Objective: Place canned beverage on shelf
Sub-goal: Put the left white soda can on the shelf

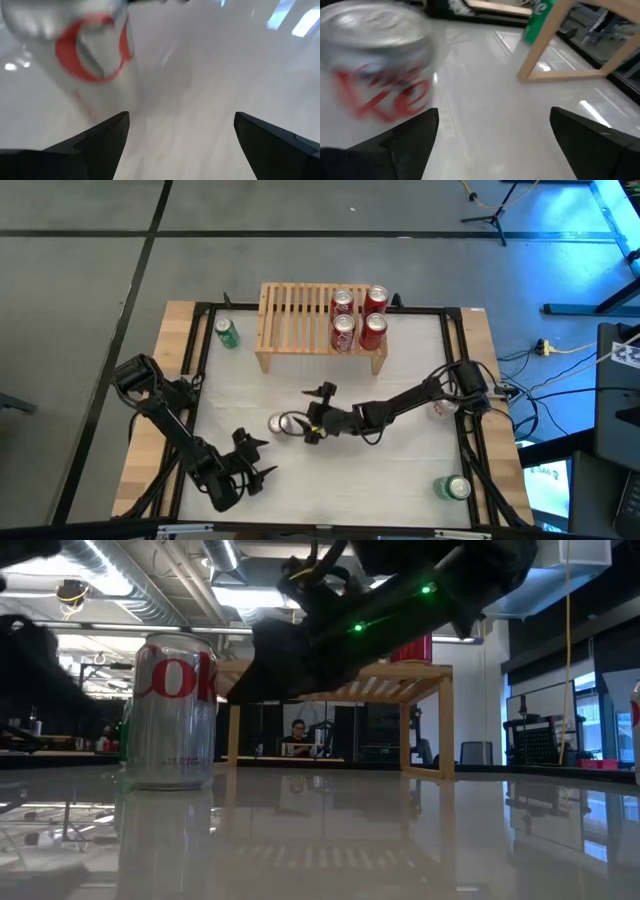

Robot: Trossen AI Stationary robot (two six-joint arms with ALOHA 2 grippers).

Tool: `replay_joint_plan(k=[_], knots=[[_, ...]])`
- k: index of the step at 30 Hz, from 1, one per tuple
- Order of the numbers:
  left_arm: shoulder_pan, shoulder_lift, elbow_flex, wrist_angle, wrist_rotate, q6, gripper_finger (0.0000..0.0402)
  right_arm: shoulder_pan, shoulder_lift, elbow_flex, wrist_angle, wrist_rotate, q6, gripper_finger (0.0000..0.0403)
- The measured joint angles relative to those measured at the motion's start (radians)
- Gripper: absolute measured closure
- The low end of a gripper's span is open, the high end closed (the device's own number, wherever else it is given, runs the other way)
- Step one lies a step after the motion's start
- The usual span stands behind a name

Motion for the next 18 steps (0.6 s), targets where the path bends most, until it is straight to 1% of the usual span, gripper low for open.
replay_joint_plan(k=[2,4,12,14,18], knots=[[0.008,0.000,-0.009,0.052,-0.034,0.047,0.0052,-0.018,0.000,0.000,0.030,-0.019,0.002,0.0022],[0.021,0.000,-0.016,0.071,-0.038,0.078,0.0052,-0.031,0.000,0.000,0.045,-0.060,0.003,0.0022],[0.049,0.000,-0.031,0.064,-0.034,0.075,0.0052,-0.043,0.000,0.000,0.041,-0.220,0.025,0.0022],[0.048,0.000,-0.031,0.059,-0.033,0.075,0.0052,-0.040,0.000,0.000,0.041,-0.242,0.026,0.0022],[0.032,0.000,-0.031,0.030,-0.029,0.067,0.0052,-0.029,0.000,0.000,0.028,-0.252,0.029,0.0022]])
